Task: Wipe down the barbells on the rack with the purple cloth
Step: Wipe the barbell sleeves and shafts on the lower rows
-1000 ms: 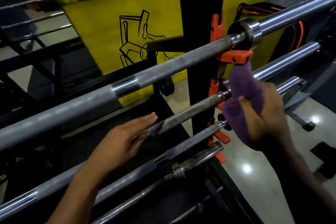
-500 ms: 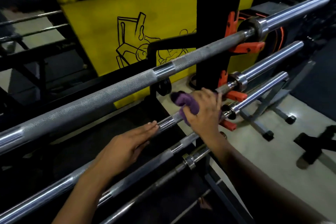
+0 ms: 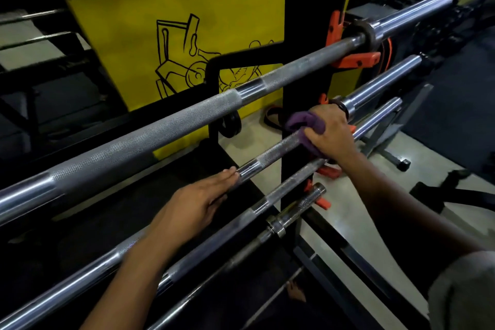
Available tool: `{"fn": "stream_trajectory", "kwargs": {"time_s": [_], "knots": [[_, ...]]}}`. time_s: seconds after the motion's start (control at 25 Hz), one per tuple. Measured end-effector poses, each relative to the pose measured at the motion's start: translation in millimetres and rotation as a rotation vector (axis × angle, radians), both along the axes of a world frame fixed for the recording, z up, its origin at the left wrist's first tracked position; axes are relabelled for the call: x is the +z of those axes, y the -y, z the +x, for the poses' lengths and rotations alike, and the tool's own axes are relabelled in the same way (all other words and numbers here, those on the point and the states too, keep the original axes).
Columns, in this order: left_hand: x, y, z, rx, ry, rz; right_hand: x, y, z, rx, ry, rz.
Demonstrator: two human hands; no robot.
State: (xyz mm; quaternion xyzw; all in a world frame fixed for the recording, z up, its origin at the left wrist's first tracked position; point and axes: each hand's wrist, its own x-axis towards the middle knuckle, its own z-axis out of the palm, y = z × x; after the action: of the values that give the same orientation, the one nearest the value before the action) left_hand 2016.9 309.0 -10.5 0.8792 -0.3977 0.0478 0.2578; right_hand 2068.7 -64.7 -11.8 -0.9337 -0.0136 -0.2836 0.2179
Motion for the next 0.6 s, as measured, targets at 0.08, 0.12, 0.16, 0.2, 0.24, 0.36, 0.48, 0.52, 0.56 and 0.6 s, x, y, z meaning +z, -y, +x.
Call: {"fn": "stream_trajectory", "kwargs": {"time_s": [0.08,0.12,0.16,0.2,0.24,0.36,0.48,0.52,0.56,0.6], "knots": [[-1,-1,1,-0.002,-0.016,-0.014,1,-14,1,-0.082,-0.011,0.053],[-1,-1,3,-0.007,-0.021,-0.025,2,-29,-2,-0.111,-0.032,0.067],[-1,0,4,-0.015,-0.027,-0.032,0,-47,-7,-0.103,-0.041,0.06],[-1,0,5,-0.023,-0.035,-0.036,-3,-68,-14,-0.062,-0.03,0.033],[-1,0,6,-0.028,-0.043,-0.041,-7,-89,-23,-0.014,-0.011,-0.007],[-2,0,7,-0.021,-0.047,-0.044,-15,-121,-41,0.118,0.026,-0.144],[-2,-2,8,-0.018,-0.043,-0.009,-11,-87,-26,0.293,-0.026,-0.294],[-1,-2,8,-0.02,-0.035,-0.003,-9,-68,-18,0.294,-0.019,-0.307],[-1,-2,7,-0.023,-0.027,0.003,-7,-47,-12,0.248,-0.003,-0.279],[-1,-2,5,-0.022,-0.02,0.006,-5,-29,-7,0.173,0.008,-0.219]]}}
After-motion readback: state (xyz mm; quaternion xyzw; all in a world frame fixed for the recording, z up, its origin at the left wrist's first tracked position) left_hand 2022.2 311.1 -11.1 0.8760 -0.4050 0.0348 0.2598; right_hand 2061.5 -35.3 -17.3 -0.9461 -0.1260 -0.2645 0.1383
